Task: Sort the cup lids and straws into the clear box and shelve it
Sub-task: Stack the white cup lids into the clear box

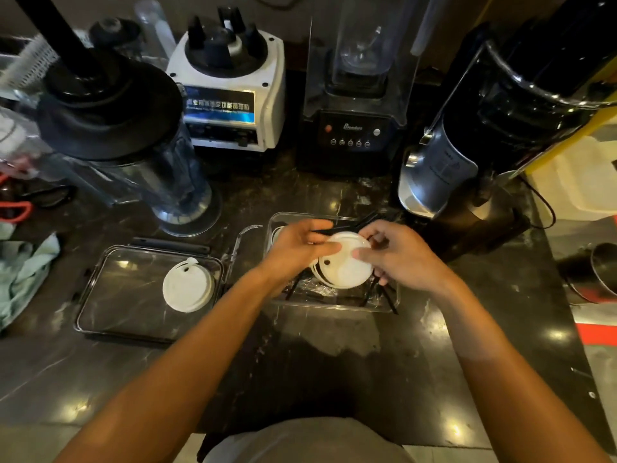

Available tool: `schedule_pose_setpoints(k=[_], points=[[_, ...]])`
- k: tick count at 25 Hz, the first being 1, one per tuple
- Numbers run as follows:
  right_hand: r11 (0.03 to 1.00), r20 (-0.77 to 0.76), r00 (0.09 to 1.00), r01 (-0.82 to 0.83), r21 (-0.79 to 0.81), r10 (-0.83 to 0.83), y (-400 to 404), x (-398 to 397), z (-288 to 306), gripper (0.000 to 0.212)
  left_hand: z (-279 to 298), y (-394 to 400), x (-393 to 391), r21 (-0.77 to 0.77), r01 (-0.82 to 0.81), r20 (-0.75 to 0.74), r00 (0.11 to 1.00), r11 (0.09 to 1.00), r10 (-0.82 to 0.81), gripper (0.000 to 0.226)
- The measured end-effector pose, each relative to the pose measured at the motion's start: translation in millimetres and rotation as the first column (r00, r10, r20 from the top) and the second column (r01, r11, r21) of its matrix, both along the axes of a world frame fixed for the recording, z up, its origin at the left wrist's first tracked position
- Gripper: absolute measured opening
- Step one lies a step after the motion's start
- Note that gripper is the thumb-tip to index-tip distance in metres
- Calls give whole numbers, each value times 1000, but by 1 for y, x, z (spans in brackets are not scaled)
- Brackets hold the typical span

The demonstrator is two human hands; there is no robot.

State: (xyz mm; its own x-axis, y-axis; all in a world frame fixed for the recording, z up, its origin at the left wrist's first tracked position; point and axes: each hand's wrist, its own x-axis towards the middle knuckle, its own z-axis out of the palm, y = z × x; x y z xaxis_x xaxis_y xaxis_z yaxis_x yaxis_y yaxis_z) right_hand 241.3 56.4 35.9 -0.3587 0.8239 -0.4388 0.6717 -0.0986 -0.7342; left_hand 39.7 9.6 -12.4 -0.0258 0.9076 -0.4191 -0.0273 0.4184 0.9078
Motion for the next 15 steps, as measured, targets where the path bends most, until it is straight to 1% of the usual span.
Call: schedule_pose_setpoints(k=[2, 3, 7, 9, 11, 15], points=[[983, -160, 971, 170, -73, -180, -1, -5, 4, 21, 5, -4, -12, -7, -73, 79, 994, 997, 73, 43], [968, -220, 945, 224, -109, -243, -2, -8, 4, 21, 7, -6, -17, -14, -95, 120, 988, 995, 96, 42], [930, -313, 885, 274, -247, -344, -17, -42, -3, 26, 8, -21, -42, -41, -215, 207, 954, 976, 219, 51], [916, -329, 870, 275, -294, -367, -26, -65, -8, 27, 8, -32, -56, -63, -270, 221, 935, 961, 278, 52], [911, -330, 870, 263, -316, -366, -33, -84, -12, 28, 4, -44, -70, -78, -282, 217, 931, 956, 292, 45], [935, -303, 915, 167, -313, -265, -46, -115, -17, 29, -4, -73, -103, -90, -374, 231, 894, 923, 385, 35]])
